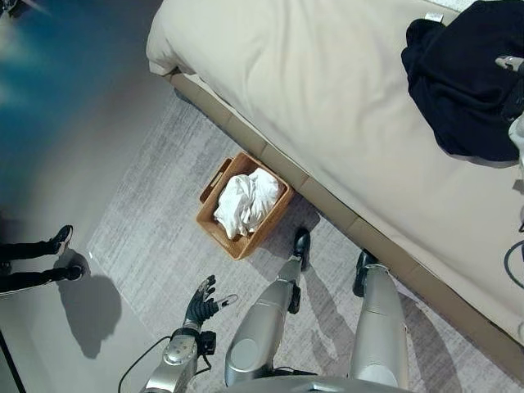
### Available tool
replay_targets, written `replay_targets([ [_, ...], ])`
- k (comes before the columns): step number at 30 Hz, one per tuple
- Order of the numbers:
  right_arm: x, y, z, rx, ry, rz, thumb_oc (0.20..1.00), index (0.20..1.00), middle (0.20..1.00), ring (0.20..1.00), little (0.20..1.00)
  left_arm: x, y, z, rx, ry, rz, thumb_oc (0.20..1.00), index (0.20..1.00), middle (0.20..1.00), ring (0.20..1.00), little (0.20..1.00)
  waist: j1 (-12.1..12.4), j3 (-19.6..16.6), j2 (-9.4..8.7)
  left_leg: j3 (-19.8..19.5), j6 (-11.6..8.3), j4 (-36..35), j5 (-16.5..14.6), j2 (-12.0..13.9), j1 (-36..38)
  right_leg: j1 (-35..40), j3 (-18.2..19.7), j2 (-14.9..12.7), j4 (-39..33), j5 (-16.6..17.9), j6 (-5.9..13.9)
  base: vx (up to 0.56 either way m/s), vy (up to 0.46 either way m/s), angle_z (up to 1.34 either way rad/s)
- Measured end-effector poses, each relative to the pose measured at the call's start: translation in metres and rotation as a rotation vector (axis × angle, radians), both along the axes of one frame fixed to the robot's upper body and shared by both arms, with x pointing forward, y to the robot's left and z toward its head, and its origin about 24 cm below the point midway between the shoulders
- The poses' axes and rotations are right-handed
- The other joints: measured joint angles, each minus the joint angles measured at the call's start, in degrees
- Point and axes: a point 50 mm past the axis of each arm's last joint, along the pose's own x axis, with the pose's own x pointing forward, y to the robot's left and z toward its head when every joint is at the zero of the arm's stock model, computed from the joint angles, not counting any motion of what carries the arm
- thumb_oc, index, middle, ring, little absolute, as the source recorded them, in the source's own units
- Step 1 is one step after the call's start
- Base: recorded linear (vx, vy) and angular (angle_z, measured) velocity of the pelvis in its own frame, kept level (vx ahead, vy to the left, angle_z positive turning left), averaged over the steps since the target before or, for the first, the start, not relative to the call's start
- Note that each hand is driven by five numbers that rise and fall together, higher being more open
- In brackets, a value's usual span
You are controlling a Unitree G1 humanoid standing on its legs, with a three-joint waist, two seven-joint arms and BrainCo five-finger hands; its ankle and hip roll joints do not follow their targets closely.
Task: Pick up clothes into the bucket
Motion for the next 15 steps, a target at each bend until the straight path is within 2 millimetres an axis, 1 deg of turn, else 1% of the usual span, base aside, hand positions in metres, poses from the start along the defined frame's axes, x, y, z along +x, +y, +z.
replay_targets([
  [1, 0.001, -0.004, -0.005, 0.027, 0.038, -0.006, 1.000, 1.000, 1.000, 1.000, 1.000, 0.001, -0.003, 0.001, -0.007, -0.004, -0.009, 1.000, 1.000, 1.000, 1.000, 1.000, 0.00, 0.00, -0.01, 0.01, -0.05, 0.01, 0.04, -0.04, -0.10, -0.34, 0.04, -0.03, 0.50, -0.07, -0.05, -0.01, -0.032, 0.00],
  [3, 0.003, -0.007, -0.006, 0.028, 0.099, -0.027, 1.000, 1.000, 1.000, 1.000, 1.000, 0.004, -0.009, 0.004, -0.030, -0.019, -0.023, 1.000, 1.000, 1.000, 1.000, 1.000, -0.05, 0.03, -0.01, 0.18, -0.07, 0.11, 0.04, -0.09, -1.07, -1.66, 0.46, -0.02, 0.93, -0.16, -0.18, 0.07, -0.063, -0.03],
  [4, 0.001, -0.013, -0.008, 0.038, 0.137, -0.044, 1.000, 1.000, 1.000, 1.000, 1.000, 0.008, -0.013, 0.007, -0.042, -0.034, -0.039, 1.000, 1.000, 1.000, 1.000, 1.000, -0.35, 0.06, -0.04, 0.23, -0.53, 0.01, -0.33, -0.15, -1.71, -2.82, 0.83, 0.09, 1.90, -1.19, -0.12, 0.06, -0.068, 0.03],
  [5, 0.000, -0.016, -0.009, 0.045, 0.157, -0.054, 1.000, 1.000, 1.000, 1.000, 1.000, 0.010, -0.015, 0.007, -0.048, -0.039, -0.044, 1.000, 1.000, 1.000, 1.000, 1.000, 0.09, 0.10, -0.03, 0.17, -0.75, -0.02, 0.60, -0.47, -2.08, -3.26, 0.84, -0.36, 2.21, -0.39, -0.50, -0.02, -0.027, 0.03],
  [6, 0.000, -0.019, -0.014, 0.054, 0.194, -0.065, 1.000, 1.000, 1.000, 1.000, 1.000, 0.013, -0.019, 0.010, -0.058, -0.052, -0.056, 1.000, 1.000, 1.000, 1.000, 1.000, -0.12, 0.21, -0.13, 0.23, -0.67, -0.28, 0.10, -0.57, -2.24, -3.99, 1.20, -0.41, 2.85, -1.23, -0.45, -0.02, -0.028, 0.04],
  [9, 0.002, -0.017, -0.017, 0.057, 0.244, -0.045, 1.000, 1.000, 1.000, 1.000, 1.000, 0.017, -0.023, 0.015, -0.084, -0.078, -0.052, 1.000, 1.000, 1.000, 1.000, 1.000, -0.11, 0.60, -0.29, 0.33, -0.24, -0.48, 0.56, -0.57, -3.18, -5.61, 1.45, -0.38, 3.65, -1.19, -0.53, -0.01, -0.005, -0.02],
  [10, 0.003, -0.017, -0.018, 0.060, 0.254, -0.041, 1.000, 1.000, 1.000, 1.000, 1.000, 0.019, -0.024, 0.016, -0.091, -0.083, -0.054, 1.000, 1.000, 1.000, 1.000, 1.000, -0.21, 0.64, -0.33, 0.38, -0.71, -0.48, 0.89, -0.48, -3.58, -6.16, 1.49, -0.30, 3.73, -1.19, -0.52, -0.02, -0.013, -0.06],
  [15, 0.005, -0.013, -0.019, 0.035, 0.285, -0.028, 1.000, 1.000, 1.000, 1.000, 1.000, 0.021, -0.032, 0.018, -0.102, -0.088, -0.085, 1.000, 1.000, 1.000, 1.000, 1.000, -0.27, 0.83, -0.57, 0.53, -0.68, -0.44, 0.96, -0.35, -5.69, -8.37, 1.57, -0.14, 3.94, -1.14, -0.56, 0.00, -0.002, -0.01],
])
